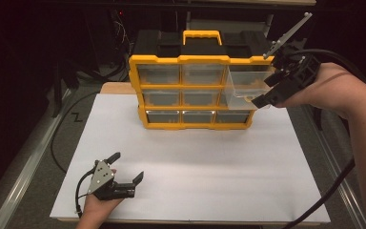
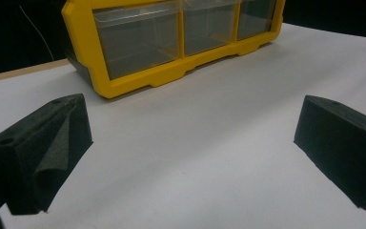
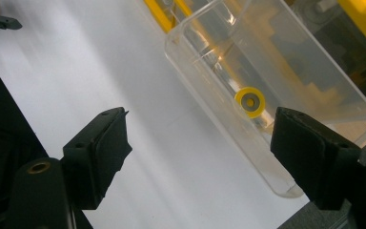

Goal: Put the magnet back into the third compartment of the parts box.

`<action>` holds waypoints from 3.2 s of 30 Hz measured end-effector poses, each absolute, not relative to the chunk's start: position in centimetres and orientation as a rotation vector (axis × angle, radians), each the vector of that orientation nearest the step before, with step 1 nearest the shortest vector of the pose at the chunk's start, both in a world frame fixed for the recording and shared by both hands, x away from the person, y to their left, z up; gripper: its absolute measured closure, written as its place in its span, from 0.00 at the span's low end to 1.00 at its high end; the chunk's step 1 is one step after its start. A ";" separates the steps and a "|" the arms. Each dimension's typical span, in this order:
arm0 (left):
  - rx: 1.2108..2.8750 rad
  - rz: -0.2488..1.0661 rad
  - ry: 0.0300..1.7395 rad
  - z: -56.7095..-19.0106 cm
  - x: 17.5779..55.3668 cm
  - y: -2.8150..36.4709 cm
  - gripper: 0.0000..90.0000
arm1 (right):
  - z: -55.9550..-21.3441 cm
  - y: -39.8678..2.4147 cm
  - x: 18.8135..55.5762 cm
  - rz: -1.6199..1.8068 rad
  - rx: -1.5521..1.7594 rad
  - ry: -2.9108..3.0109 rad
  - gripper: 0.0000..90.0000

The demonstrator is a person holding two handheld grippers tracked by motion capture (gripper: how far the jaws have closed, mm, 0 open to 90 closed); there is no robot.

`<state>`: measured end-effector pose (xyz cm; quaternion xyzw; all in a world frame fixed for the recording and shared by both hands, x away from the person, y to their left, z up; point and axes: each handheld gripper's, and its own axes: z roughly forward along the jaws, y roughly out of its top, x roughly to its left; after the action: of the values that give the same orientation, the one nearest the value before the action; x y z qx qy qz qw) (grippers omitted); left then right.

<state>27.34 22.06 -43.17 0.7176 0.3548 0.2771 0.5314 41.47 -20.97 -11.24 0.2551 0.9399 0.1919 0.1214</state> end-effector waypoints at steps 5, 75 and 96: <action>1.712 0.659 0.847 -43.1 27.3 22.1 0.00 | -11.6 -21.1 40.9 0.540 0.739 2.755 0.23; 1.710 0.656 0.849 -43.2 27.3 22.1 0.00 | -30.9 -20.2 38.7 0.460 0.808 2.868 0.01; 1.716 0.657 0.851 -43.2 27.3 22.1 0.00 | -38.2 -20.1 38.8 0.428 0.883 2.871 0.01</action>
<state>27.35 22.09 -43.24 0.7186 0.3565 0.2750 0.5299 38.84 -20.08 -38.19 0.2907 0.9449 0.1407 0.0539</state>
